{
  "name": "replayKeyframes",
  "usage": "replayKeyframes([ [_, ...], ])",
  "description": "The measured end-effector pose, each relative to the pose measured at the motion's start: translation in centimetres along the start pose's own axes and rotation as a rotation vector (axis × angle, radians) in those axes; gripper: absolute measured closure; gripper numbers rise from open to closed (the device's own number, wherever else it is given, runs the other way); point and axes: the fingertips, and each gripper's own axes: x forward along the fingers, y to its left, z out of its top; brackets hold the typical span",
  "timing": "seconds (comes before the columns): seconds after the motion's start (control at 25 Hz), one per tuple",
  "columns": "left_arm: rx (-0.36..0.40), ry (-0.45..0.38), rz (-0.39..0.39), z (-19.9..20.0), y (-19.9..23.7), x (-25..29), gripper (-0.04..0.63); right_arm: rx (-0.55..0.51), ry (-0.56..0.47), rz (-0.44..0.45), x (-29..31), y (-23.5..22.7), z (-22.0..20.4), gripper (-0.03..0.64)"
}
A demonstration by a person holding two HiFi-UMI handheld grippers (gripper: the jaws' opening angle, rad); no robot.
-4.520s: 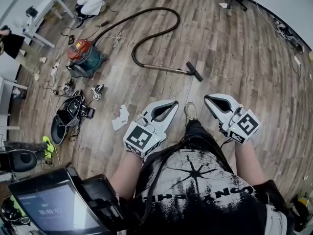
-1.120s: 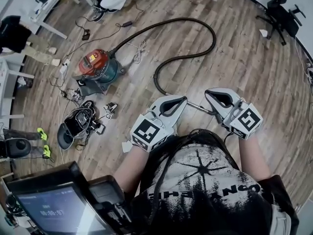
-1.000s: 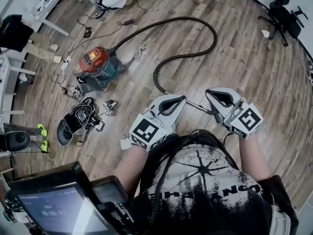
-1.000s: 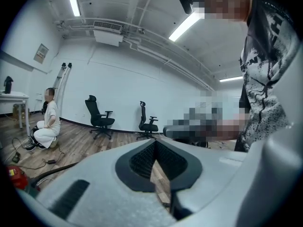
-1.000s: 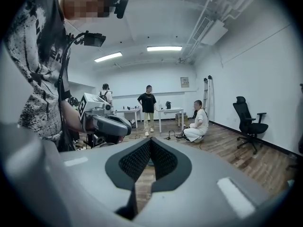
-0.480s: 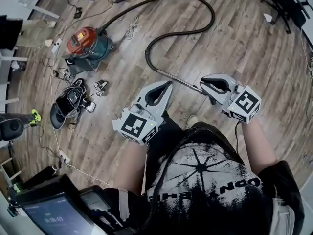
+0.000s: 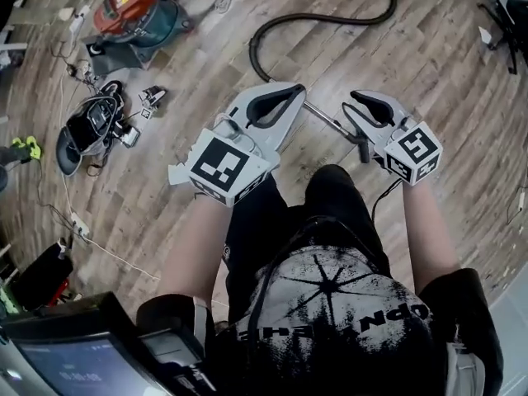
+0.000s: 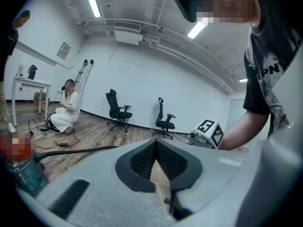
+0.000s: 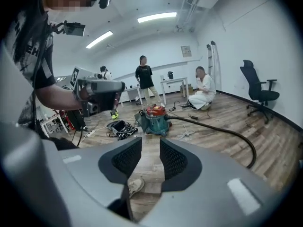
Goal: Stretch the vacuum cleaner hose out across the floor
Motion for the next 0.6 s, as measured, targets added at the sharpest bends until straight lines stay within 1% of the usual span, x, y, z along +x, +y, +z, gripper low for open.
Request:
replayKeyframes([
  [0.04, 0.005, -0.002, -0.008, -1.6, 0.6, 0.5, 0.594, 0.005, 0.014, -0.005, 1.7, -1.1, -2.4, 0.48],
  [0.12, 0.024, -0.003, -0.026, -5.2, 1.9, 1.6, 0.594, 0.005, 0.054, -0.021, 5.3, -3.4, -8.0, 0.467],
  [0.24, 0.035, -0.02, -0.052, -11.3, 3.5, 3.4, 0.594, -0.004, 0.16, -0.051, 10.2, -6.6, -18.2, 0.429],
  [0.36, -0.024, -0.074, -0.069, -16.1, 4.5, 4.4, 0.594, 0.005, 0.261, -0.062, 14.8, -9.2, -28.6, 0.404],
  [0.48, -0.099, -0.064, -0.056, -20.9, 5.7, 4.8, 0.594, 0.006, 0.374, -0.042, 18.9, -10.9, -38.1, 0.393],
  [0.56, -0.107, -0.066, -0.035, -23.1, 6.3, 5.2, 0.594, 0.0, 0.457, -0.029, 20.6, -11.8, -43.9, 0.388],
  [0.6, -0.093, -0.072, -0.017, -23.9, 6.5, 5.3, 0.594, -0.011, 0.498, -0.022, 21.5, -12.3, -46.5, 0.387],
])
